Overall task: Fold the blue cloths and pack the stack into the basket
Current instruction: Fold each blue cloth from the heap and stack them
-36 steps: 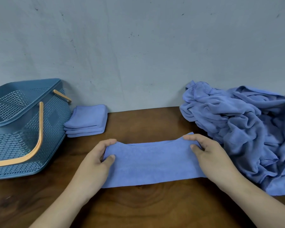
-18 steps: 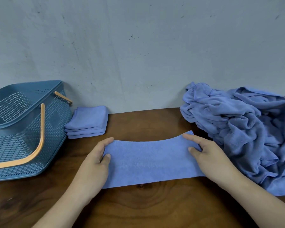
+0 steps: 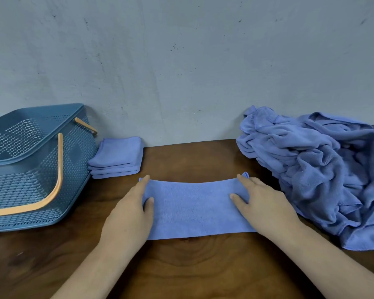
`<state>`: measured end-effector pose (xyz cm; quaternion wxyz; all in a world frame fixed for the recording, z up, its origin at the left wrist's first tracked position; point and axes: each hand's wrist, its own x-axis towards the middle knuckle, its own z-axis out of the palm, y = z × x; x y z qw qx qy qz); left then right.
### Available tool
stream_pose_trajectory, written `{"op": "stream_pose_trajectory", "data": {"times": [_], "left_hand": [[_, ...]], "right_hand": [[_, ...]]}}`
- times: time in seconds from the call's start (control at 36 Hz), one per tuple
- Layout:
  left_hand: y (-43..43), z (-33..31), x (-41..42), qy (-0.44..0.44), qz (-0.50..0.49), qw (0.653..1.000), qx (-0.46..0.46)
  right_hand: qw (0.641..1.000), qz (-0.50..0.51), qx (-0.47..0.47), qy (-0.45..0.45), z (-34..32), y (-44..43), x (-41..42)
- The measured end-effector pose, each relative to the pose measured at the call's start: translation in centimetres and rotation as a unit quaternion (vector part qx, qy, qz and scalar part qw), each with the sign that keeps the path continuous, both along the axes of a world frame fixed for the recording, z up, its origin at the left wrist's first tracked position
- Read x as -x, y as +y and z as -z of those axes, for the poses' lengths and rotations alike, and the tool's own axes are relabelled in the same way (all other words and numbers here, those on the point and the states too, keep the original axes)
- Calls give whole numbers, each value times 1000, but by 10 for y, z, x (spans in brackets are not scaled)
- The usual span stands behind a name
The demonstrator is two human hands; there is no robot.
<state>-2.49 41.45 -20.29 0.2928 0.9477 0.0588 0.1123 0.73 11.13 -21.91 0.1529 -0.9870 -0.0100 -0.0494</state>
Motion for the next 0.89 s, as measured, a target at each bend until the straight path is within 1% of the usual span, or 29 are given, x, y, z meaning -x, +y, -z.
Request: {"op": "stream_pose_trajectory", "data": {"times": [0.08, 0.17, 0.22, 0.31, 0.36, 0.42, 0.47, 0.5, 0.53, 0.58, 0.64, 0.69, 0.81, 0.89], "left_hand": [[-3, 0, -1, 17, -7, 997, -78], [-4, 0, -3, 22, -12, 986, -167], [-3, 4, -5, 21, -17, 978, -208], [2, 6, -5, 29, -33, 968, -248], [8, 8, -6, 28, -54, 957, -283], [8, 3, -9, -4, -29, 950, -310], [-3, 2, -9, -84, 49, 949, -299], [-12, 1, -8, -89, 104, 952, -275], [-21, 3, -7, -77, 153, 953, -250], [-34, 9, -5, -1, 213, 952, -221], [-34, 14, -4, 58, 227, 945, -228], [-27, 15, -6, 91, 218, 945, -227], [-19, 13, -9, 115, 195, 943, -242], [-15, 12, -11, 126, 185, 947, -229]], "right_hand": [[998, 13, 67, -14, 2, 1, 2], [994, 37, 98, -14, -5, -1, 9], [991, 56, 118, -17, -9, -2, 12], [980, 70, 174, -60, -10, -6, 12], [980, 27, 166, -105, -12, -4, 12], [980, -78, 119, -140, -14, 6, 15], [981, -173, 38, -80, -16, 21, 21], [981, -192, 4, -26, -14, 28, 25], [980, -201, 4, 9, -10, 33, 28], [977, -205, 57, 25, -2, 36, 29], [979, -187, 68, 39, 1, 34, 28], [981, -171, 71, 50, 1, 30, 24], [984, -149, 64, 79, -2, 18, 17], [986, -127, 40, 99, -4, 6, 9]]}}
